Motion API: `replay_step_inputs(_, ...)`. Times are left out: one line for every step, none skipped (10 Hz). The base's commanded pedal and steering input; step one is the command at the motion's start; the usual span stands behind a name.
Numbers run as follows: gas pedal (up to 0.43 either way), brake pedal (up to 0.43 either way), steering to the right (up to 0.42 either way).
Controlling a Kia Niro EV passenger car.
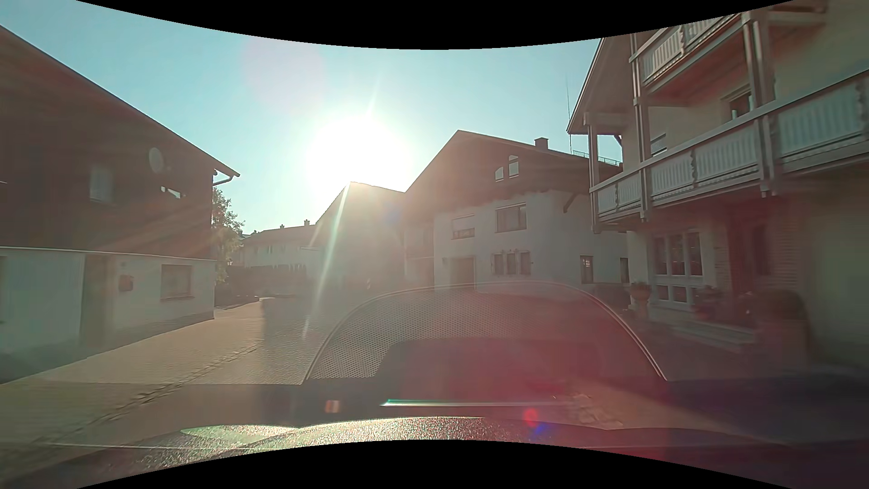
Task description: Follow the waypoints while adhering to traffic rules and regulations
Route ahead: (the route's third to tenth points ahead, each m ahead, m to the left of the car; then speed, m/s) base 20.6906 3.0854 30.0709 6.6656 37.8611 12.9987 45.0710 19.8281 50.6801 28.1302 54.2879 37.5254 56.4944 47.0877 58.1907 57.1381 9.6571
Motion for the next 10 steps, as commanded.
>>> replay_step_inputs(0.028,0.0,-0.014)
replay_step_inputs(0.028,0.0,-0.017)
replay_step_inputs(0.028,0.0,-0.023)
replay_step_inputs(0.028,0.0,-0.034)
replay_step_inputs(0.039,0.0,-0.044)
replay_step_inputs(0.039,0.0,-0.05)
replay_step_inputs(0.039,0.0,-0.058)
replay_step_inputs(0.039,0.0,-0.059)
replay_step_inputs(0.039,0.0,-0.059)
replay_step_inputs(0.028,0.0,-0.059)
